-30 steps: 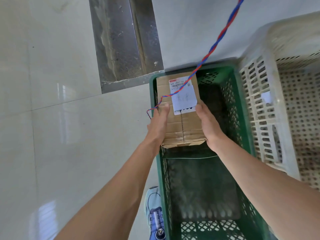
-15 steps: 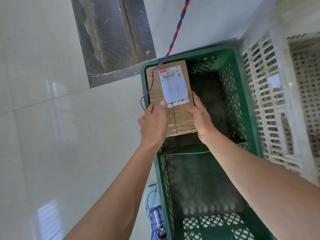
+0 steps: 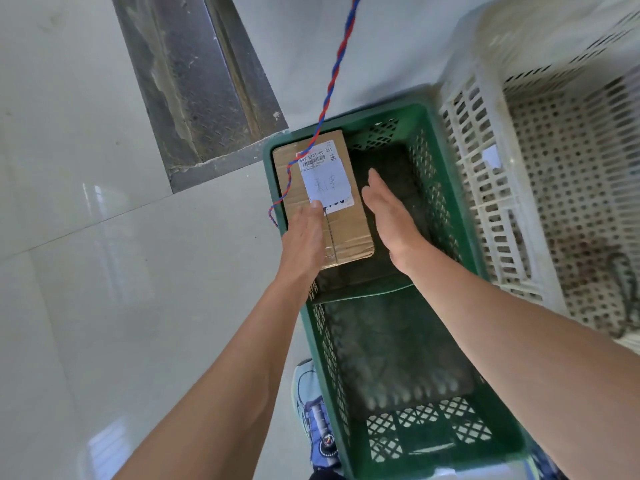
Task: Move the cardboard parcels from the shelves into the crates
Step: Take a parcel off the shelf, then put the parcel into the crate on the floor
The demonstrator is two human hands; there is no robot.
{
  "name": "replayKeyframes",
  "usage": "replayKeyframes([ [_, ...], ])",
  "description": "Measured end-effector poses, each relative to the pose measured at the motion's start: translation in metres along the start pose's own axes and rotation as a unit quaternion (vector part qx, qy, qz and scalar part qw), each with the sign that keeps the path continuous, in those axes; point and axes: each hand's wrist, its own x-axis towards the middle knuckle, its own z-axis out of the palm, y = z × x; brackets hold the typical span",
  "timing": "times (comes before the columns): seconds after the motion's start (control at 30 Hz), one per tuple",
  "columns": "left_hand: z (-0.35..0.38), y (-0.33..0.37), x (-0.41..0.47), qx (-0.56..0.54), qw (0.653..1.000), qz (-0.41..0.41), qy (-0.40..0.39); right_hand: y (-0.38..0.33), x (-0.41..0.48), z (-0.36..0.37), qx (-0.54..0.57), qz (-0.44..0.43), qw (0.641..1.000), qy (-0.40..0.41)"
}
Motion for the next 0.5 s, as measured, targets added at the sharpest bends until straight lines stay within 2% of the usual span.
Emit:
replayKeyframes([
  [0.17,0.007,0.064,-0.055,-0.012,0.999,0.040,-0.035,-0.070,-0.063,-0.030,0.064,-0.073,0.995,0.036],
  [0.3,0.019,0.117,-0.109,-0.039,0.997,0.041,-0.054,-0.116,-0.121,-0.059,0.092,-0.111,0.986,0.083],
  [0.43,0.040,0.180,-0.195,-0.005,0.989,0.078,-0.126,-0.168,-0.208,-0.104,0.118,-0.144,0.974,0.132],
  [0.5,0.055,0.210,-0.235,0.006,0.985,0.103,-0.136,-0.191,-0.250,-0.129,0.126,-0.147,0.969,0.150],
])
